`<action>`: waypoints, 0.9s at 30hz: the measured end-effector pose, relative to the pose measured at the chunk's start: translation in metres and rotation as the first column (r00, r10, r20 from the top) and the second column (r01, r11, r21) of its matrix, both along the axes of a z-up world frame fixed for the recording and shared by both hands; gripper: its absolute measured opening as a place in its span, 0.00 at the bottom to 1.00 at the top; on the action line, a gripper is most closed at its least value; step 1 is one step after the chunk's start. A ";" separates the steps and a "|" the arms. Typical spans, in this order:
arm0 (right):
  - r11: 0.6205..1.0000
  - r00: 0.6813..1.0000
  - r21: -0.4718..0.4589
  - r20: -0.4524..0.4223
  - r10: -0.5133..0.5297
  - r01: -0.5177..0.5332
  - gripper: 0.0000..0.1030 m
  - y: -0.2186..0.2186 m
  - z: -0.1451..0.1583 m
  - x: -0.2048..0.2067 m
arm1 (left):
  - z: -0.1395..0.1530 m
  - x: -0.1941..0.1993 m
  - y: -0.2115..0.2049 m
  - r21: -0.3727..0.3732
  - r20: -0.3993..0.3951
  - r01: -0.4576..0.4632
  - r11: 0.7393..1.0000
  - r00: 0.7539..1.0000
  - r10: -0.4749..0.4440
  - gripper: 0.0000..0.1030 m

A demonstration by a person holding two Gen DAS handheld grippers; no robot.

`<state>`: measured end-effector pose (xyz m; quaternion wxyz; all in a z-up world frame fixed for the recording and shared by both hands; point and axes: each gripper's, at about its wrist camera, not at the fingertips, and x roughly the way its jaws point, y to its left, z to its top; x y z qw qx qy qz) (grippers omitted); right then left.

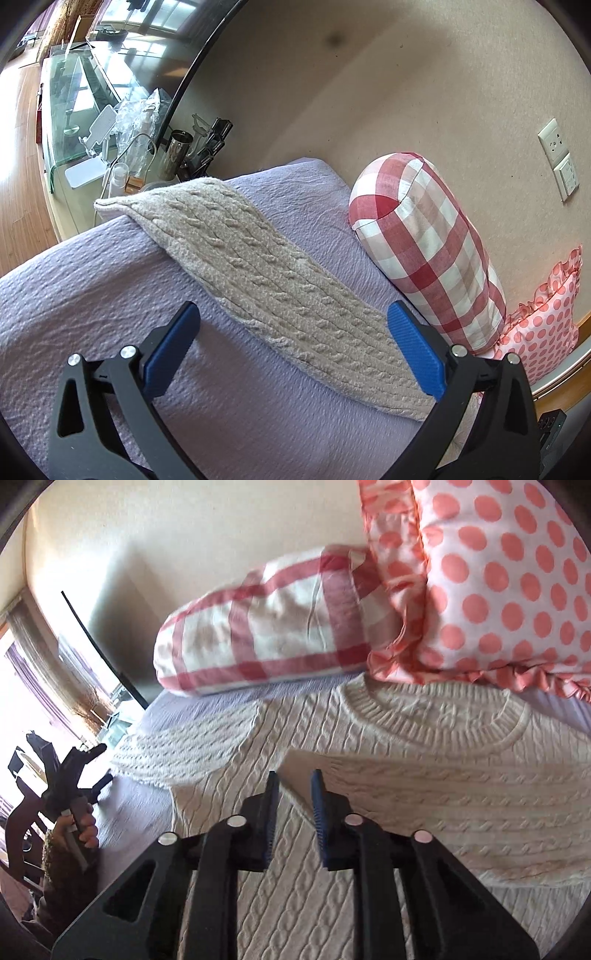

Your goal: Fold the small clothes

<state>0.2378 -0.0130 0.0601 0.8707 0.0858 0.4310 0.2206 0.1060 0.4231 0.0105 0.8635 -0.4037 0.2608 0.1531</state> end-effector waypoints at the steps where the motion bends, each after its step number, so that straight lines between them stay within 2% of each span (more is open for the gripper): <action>1: 1.000 1.000 0.029 0.006 -0.013 0.012 0.48 -0.007 0.002 -0.006 | 0.000 0.000 0.001 -0.003 0.001 -0.002 1.000 1.000 0.002 0.98; 2: 0.998 1.000 0.061 0.019 -0.025 0.024 0.56 -0.017 0.006 -0.012 | 0.000 0.000 0.002 -0.008 0.002 -0.005 1.000 1.000 0.005 0.98; 3: 0.996 0.999 0.087 0.036 -0.040 0.036 0.60 -0.028 0.012 -0.020 | 0.000 -0.001 0.005 -0.017 0.000 -0.011 1.000 1.000 0.011 0.98; 6: 0.992 0.993 0.092 0.078 -0.091 0.083 0.66 -0.061 0.025 -0.040 | 0.000 0.000 0.022 -0.088 -0.006 -0.033 0.996 0.999 0.032 0.98; 10: 0.987 0.983 0.074 0.101 -0.150 0.143 0.68 -0.099 0.030 -0.063 | -0.002 0.000 0.051 -0.189 -0.016 -0.078 0.979 0.997 0.077 0.98; 13: 0.981 0.977 0.076 0.102 -0.185 0.178 0.68 -0.122 0.028 -0.076 | -0.003 -0.001 0.070 -0.228 -0.021 -0.107 0.968 0.994 0.105 0.95; 16: 0.975 0.972 0.087 0.099 -0.212 0.204 0.69 -0.137 0.024 -0.082 | -0.004 0.001 0.081 -0.250 -0.027 -0.123 0.960 0.992 0.121 0.88; 17: 0.973 0.971 0.094 0.099 -0.218 0.209 0.69 -0.143 0.023 -0.084 | -0.005 0.001 0.084 -0.247 -0.033 -0.132 0.960 0.991 0.128 0.82; 19: 0.970 0.969 0.108 0.099 -0.228 0.217 0.69 -0.149 0.022 -0.086 | -0.008 0.003 0.092 -0.233 -0.075 -0.163 0.959 0.986 0.149 0.53; 20: 0.969 0.968 0.116 0.100 -0.230 0.218 0.69 -0.152 0.022 -0.086 | -0.012 0.005 0.097 -0.238 -0.111 -0.176 0.955 0.982 0.153 0.15; 21: 0.968 0.968 0.122 0.101 -0.231 0.218 0.69 -0.154 0.023 -0.087 | -0.018 0.005 0.102 -0.252 -0.144 -0.192 0.949 0.977 0.159 0.07; 22: 0.968 0.968 0.127 0.105 -0.229 0.215 0.69 -0.157 0.023 -0.088 | -0.019 0.003 0.104 -0.270 -0.133 -0.200 0.942 0.976 0.169 0.07; 23: 0.969 0.968 0.129 0.110 -0.226 0.211 0.69 -0.158 0.024 -0.090 | -0.013 0.003 0.102 -0.247 -0.137 -0.207 0.947 0.975 0.177 0.06; 25: 0.971 0.966 0.119 0.131 -0.224 0.208 0.69 -0.161 0.028 -0.093 | 0.015 0.011 0.084 -0.111 -0.132 -0.173 0.979 0.979 0.158 0.06; 27: 0.972 0.962 0.112 0.155 -0.223 0.207 0.72 -0.164 0.032 -0.096 | 0.052 0.028 0.051 0.038 -0.107 -0.096 0.995 0.989 0.100 0.06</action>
